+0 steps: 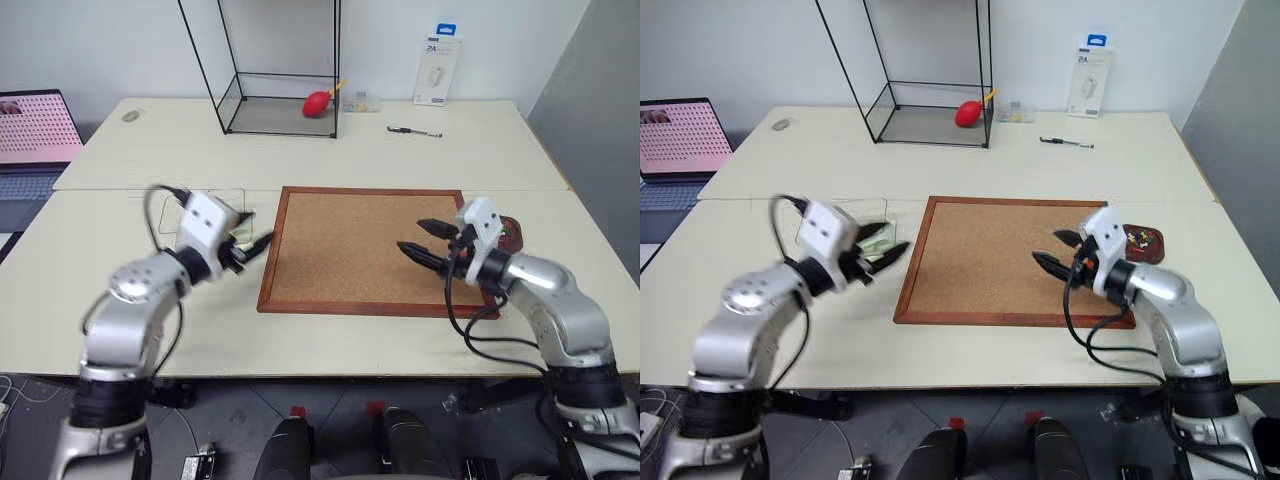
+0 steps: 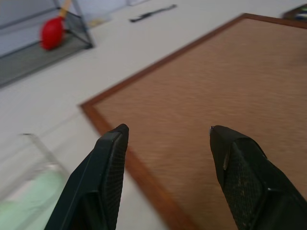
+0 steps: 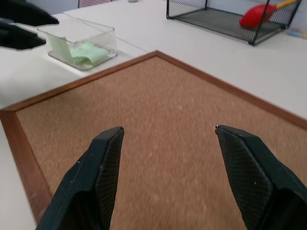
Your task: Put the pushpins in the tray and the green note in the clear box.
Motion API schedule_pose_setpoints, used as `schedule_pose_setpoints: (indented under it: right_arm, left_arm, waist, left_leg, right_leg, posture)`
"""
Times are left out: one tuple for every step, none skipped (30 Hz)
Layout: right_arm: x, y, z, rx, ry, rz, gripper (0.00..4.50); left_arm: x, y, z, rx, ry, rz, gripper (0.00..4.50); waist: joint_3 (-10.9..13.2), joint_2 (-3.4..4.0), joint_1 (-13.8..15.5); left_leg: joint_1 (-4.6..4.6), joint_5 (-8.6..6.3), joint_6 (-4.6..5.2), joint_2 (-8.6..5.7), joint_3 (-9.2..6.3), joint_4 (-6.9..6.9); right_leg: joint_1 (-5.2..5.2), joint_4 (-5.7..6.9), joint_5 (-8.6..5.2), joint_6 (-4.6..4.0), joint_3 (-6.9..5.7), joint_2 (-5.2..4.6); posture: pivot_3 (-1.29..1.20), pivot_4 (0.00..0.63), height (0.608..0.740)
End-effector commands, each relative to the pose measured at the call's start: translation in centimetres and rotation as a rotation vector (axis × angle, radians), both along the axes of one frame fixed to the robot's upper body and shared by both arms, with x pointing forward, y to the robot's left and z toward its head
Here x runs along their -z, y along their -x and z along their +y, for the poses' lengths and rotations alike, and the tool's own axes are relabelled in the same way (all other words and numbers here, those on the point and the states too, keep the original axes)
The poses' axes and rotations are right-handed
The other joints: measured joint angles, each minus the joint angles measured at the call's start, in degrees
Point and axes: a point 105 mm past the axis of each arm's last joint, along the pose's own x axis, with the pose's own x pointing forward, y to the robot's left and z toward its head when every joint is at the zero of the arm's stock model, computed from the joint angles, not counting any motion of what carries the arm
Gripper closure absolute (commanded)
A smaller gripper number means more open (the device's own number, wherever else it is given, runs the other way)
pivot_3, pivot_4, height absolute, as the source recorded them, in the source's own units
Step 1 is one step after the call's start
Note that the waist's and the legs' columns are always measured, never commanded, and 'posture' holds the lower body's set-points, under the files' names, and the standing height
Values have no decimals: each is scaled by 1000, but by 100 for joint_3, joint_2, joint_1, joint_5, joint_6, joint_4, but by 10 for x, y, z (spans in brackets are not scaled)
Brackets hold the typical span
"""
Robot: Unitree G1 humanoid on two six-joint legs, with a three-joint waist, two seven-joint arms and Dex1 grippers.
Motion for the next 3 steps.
schedule_pose_setpoints:
  right_arm:
    - [-9, 10, -11, 51, 5, -79, 1289]
    - [-7, 11, -13, 67, 9, -84, 1289]
    - [-6, 11, -14, 77, 11, -88, 1289]
  left_arm:
    - [-2, 14, -16, 79, 42, -23, 1643]
    - [3, 17, -17, 93, 39, -15, 1643]
    - [7, 19, -18, 100, 33, -11, 1643]
  waist:
    - [0, 1, -8]
    - [0, 1, -11]
    - [0, 1, -11]
  left_leg:
    - [3, 0, 0, 1, 1, 0]
    - [8, 0, 0, 3, 3, -1]
    - [12, 0, 0, 5, 5, -1]
  right_leg:
    - [1, 2, 0, -1, 1, 2]
    - [4, 3, 0, -2, 1, 3]
    - [6, 2, 0, -3, 2, 5]
  posture:
    - [0, 150, 740]
    - [0, 150, 740]
    - [0, 150, 740]
